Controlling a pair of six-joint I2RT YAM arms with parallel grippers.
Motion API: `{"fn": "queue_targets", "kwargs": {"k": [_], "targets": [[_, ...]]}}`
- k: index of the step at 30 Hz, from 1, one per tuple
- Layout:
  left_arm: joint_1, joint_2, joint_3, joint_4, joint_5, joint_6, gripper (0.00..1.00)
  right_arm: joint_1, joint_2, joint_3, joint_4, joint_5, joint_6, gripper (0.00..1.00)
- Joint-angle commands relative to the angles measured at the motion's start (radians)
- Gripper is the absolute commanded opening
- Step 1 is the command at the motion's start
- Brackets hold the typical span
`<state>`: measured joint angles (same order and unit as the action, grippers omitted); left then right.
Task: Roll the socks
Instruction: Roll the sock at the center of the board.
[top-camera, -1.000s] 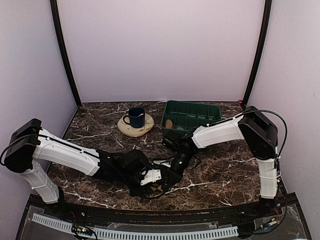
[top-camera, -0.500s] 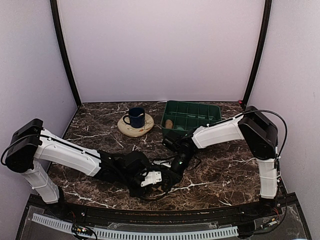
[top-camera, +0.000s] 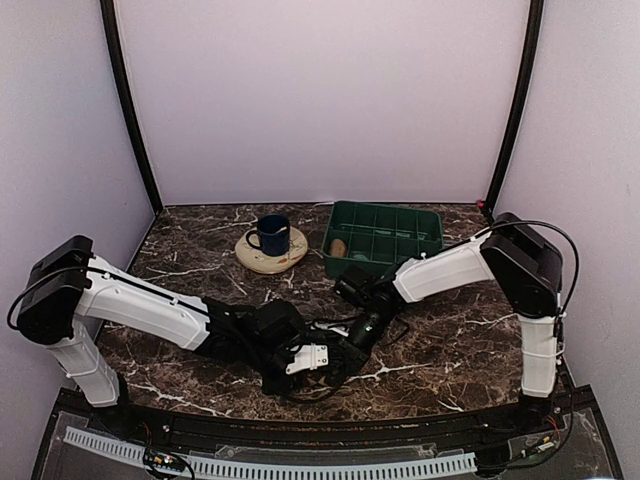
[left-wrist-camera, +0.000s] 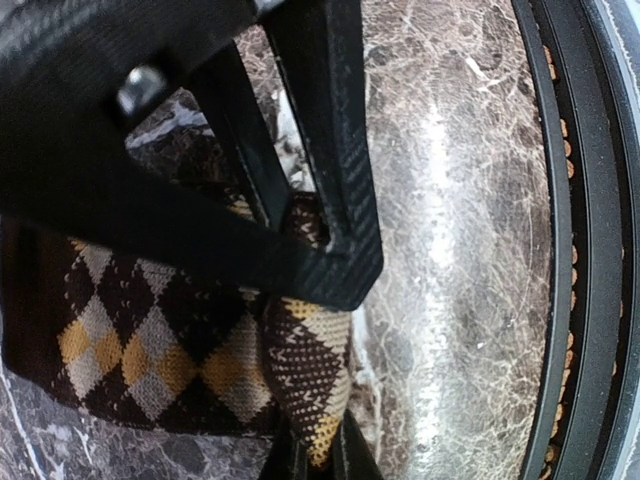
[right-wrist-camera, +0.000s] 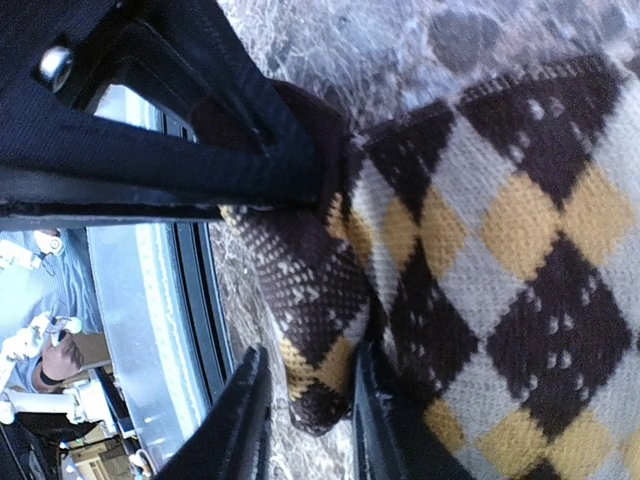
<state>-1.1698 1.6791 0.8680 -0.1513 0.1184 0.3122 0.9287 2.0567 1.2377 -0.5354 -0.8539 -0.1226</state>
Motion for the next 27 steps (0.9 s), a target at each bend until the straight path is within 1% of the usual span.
{"fn": "queue_targets", "kwargs": {"k": [1,3,4,7,16,27], "targets": [[-0.004,0.020,0.032,-0.075,0.050,0.023,0.00,-0.024,-0.045,-0.068,0.075,0.035,0.059,0.27],[-0.004,0.025,0.041,-0.092,0.060,0.025,0.00,-0.032,-0.065,-0.093,0.115,0.032,0.082,0.28],[-0.003,0.028,0.046,-0.100,0.065,0.027,0.00,-0.039,-0.076,-0.116,0.132,0.032,0.099,0.31],[-0.001,0.044,0.069,-0.125,0.086,0.026,0.00,-0.050,-0.100,-0.151,0.173,0.022,0.128,0.36],[0.025,0.101,0.140,-0.202,0.155,0.019,0.00,-0.080,-0.168,-0.231,0.276,-0.001,0.194,0.38],[0.123,0.165,0.217,-0.290,0.316,-0.015,0.00,-0.119,-0.239,-0.330,0.401,0.043,0.271,0.38]]}}
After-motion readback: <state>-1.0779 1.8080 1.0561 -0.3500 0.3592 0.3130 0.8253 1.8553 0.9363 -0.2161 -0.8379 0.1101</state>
